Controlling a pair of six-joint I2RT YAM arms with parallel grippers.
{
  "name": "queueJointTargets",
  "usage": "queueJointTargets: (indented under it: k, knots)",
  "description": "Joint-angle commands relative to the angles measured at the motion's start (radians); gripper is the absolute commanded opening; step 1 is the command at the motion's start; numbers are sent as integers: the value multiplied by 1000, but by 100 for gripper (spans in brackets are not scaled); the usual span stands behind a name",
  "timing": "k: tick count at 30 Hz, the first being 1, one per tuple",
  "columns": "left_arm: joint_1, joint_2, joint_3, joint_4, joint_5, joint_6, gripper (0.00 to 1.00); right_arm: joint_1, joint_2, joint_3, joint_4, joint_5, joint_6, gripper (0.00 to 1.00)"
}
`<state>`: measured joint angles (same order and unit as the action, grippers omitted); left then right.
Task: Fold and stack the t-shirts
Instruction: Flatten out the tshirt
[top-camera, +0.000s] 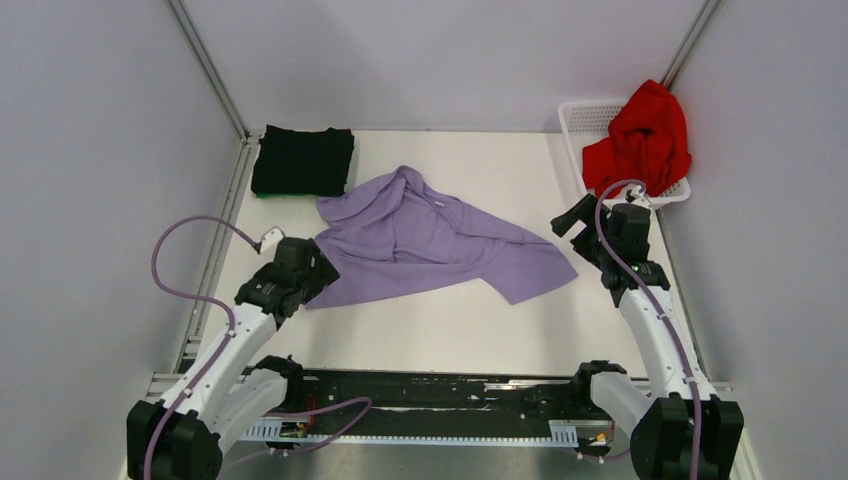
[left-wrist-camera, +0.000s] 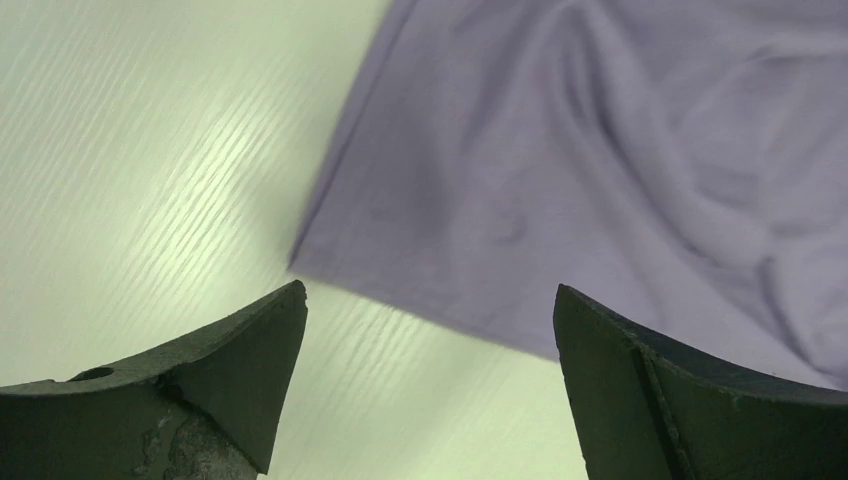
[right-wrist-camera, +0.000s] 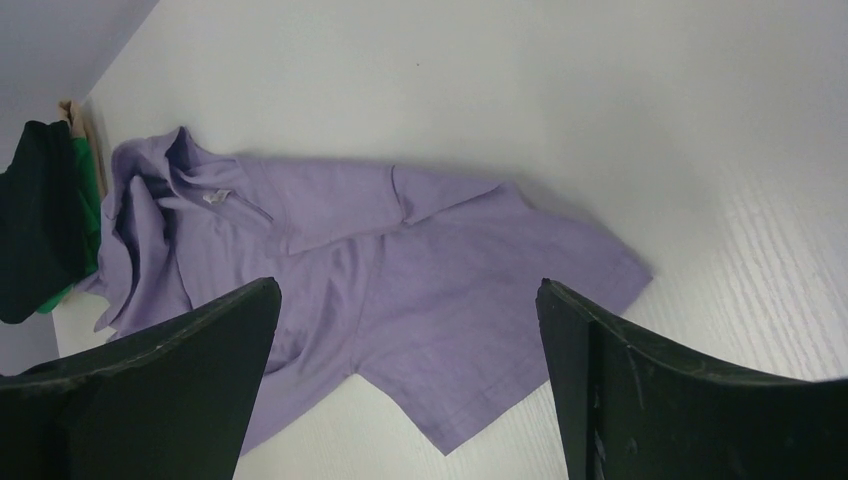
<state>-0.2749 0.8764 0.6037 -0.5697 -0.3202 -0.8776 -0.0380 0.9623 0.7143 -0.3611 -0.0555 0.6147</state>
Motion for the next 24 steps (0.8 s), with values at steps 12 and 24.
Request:
queueJointTargets:
  k: [12,24]
  knots:
    - [6,196,-84,-23,-122,-234,72,0,67,7,68,-71,-34,100]
    - [42,340,-115,169,-122,-292,61,0,58,2,54,-66,-36,100]
